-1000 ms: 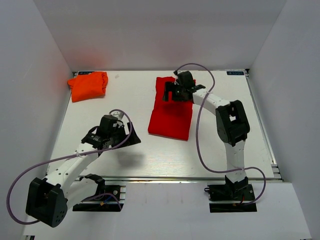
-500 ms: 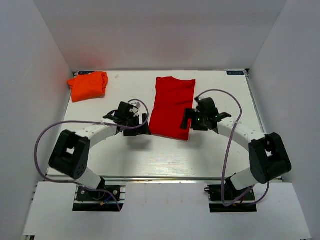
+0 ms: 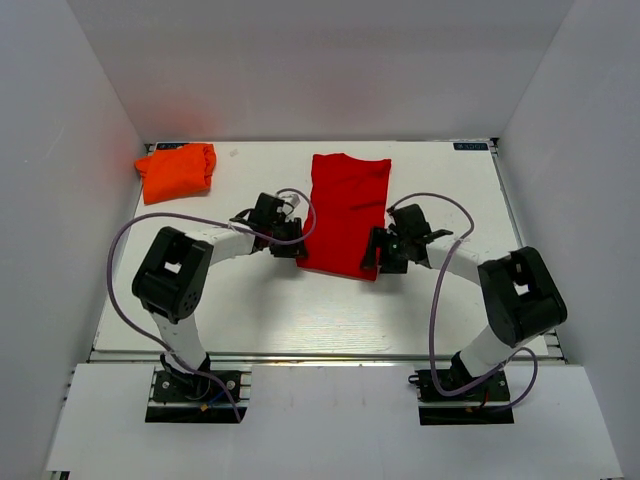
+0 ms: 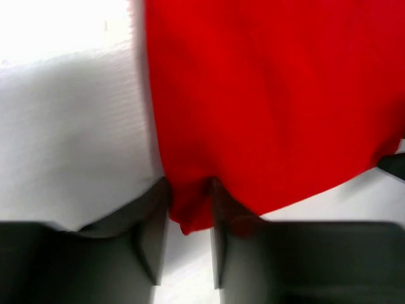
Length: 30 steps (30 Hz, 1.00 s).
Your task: Fold and stack the t-shirts
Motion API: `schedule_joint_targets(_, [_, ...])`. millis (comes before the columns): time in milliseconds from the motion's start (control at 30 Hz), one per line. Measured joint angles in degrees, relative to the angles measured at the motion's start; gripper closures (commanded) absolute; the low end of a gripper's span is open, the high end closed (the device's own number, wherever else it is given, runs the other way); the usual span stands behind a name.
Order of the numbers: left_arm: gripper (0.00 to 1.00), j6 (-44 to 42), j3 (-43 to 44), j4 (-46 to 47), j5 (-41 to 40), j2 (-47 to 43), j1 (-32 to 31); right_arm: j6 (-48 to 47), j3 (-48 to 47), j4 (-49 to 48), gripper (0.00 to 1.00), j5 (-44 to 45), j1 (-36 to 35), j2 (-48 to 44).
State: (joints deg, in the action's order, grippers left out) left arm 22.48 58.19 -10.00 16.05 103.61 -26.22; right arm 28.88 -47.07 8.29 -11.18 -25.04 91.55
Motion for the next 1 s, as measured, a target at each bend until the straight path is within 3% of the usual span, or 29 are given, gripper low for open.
schedule_joint_targets(167, [0.89,0.1,-1.9,3.9,1.6,0.9,-0.6,1.5,1.7,-2.5,0.65,-3.0,0.0,0.9])
schedule_joint_targets(200, [1.00,0.5,-2.8,4.9,2.0,0.6,-0.7,2.0,2.5,-3.2,0.70,-3.7,0.0,0.8])
schedule_joint_targets(233, [1.00,0.9,-3.6,6.0,2.4,0.1,-0.9,2.4,3.2,-3.7,0.84,-4.3,0.1,0.7])
schedule_joint_targets(333, [1.00,1.6,-5.6,7.3,3.4,-1.1,-1.4,3.1,5.3,-4.2,0.98,-5.3,0.1,-0.1])
schedule_joint_targets(500, [1.00,3.5,-12.6,6.0,4.4,-7.6,-3.5,3.5,9.9,-2.0,1.00,-6.9,-0.2,-6.0])
schedule_joint_targets(733, [1.00,11.9,-29.2,-0.8,11.3,-29.5,-9.6,4.2,18.5,11.9,1.00,-10.4,-1.2,-29.6])
schedule_joint_targets(867, [1.00,15.2,-28.7,-8.0,12.5,-41.3,-11.5,4.6,17.8,21.6,1.00,-13.5,-1.5,-39.1])
schedule_joint_targets(1000, [1.00,16.5,-23.5,-14.6,12.0,-45.4,-12.4,3.5,12.2,29.3,1.00,-14.9,-1.5,-39.8])
